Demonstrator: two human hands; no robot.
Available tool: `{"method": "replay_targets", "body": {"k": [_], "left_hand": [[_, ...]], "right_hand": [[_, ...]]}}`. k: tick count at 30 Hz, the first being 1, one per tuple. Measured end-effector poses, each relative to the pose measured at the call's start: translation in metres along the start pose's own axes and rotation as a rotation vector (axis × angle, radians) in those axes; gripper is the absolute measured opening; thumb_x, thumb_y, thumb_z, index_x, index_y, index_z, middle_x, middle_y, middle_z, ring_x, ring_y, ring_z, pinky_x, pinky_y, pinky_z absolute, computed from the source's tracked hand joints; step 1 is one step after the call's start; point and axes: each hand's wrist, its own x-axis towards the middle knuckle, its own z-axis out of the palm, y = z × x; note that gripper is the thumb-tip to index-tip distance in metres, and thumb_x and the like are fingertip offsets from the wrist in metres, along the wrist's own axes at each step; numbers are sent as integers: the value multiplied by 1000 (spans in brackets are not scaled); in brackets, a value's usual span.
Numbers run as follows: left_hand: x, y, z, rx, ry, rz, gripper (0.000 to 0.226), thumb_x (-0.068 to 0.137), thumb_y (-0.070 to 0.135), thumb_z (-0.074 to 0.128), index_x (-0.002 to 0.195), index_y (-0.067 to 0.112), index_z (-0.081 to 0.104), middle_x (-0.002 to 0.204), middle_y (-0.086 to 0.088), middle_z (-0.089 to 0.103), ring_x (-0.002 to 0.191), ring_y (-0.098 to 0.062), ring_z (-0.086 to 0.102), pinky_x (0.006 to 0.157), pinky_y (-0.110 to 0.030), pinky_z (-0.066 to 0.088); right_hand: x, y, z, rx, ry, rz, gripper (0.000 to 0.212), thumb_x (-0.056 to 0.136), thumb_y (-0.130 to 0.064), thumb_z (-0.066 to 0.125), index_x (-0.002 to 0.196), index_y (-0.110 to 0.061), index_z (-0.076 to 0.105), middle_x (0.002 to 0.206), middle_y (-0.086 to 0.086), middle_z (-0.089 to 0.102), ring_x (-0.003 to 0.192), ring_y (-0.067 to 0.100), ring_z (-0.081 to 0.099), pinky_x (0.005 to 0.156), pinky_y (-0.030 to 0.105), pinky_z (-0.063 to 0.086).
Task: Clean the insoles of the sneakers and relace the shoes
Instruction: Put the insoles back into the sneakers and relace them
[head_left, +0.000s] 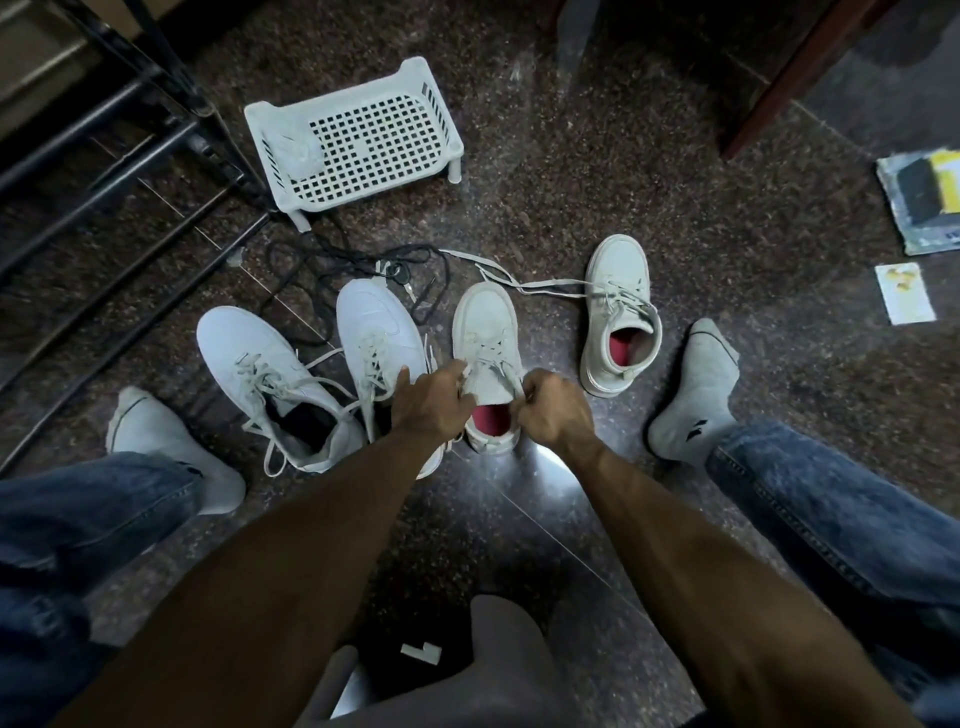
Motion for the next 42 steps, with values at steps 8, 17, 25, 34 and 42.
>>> {"method": "replay_targets", "body": {"k": [8, 17, 25, 34, 42], "left_hand": [[-9, -3, 12, -196, 36, 83, 32, 84, 46, 66, 74, 16, 65, 79, -3, 71, 78, -25, 65, 83, -37, 48], [-9, 19, -15, -1039, -2, -357, 11, 86, 17, 63, 80, 9, 66, 69, -6, 65, 67, -20, 58, 64, -28, 44], [-3, 21, -78, -1192, 235, -356, 21, 92, 24, 61, 74, 13, 58, 45, 4, 42, 35, -7, 39, 44, -21, 46], [-7, 4, -61, -40, 200, -158, 73, 86, 36, 61, 147, 14, 28, 141, -17, 41, 127, -38, 44, 100, -47, 40], [-20, 37, 3, 162, -72, 124, 51, 83, 50, 64, 125, 24, 55, 120, -11, 64, 111, -32, 59, 97, -40, 42]], "right_hand": [[-19, 32, -4, 19, 10, -8, 35, 75, -50, 69, 89, -22, 52, 82, -4, 65, 78, 24, 60, 67, 34, 46], [-21, 19, 3, 11, 57, -32, 24, 83, -43, 67, 95, -25, 56, 94, -1, 66, 86, 26, 60, 72, 34, 47], [-21, 25, -23, -20, -148, -6, 25, 80, -26, 66, 59, -20, 55, 66, -3, 60, 74, 22, 60, 61, 25, 39], [-19, 2, -86, 17, -321, -110, 10, 78, -11, 66, 68, -10, 65, 55, 0, 61, 50, 14, 57, 44, 19, 41], [-19, 11, -51, 61, -126, -74, 34, 75, -35, 75, 100, -23, 55, 81, 1, 65, 75, 25, 63, 68, 32, 53]]}}
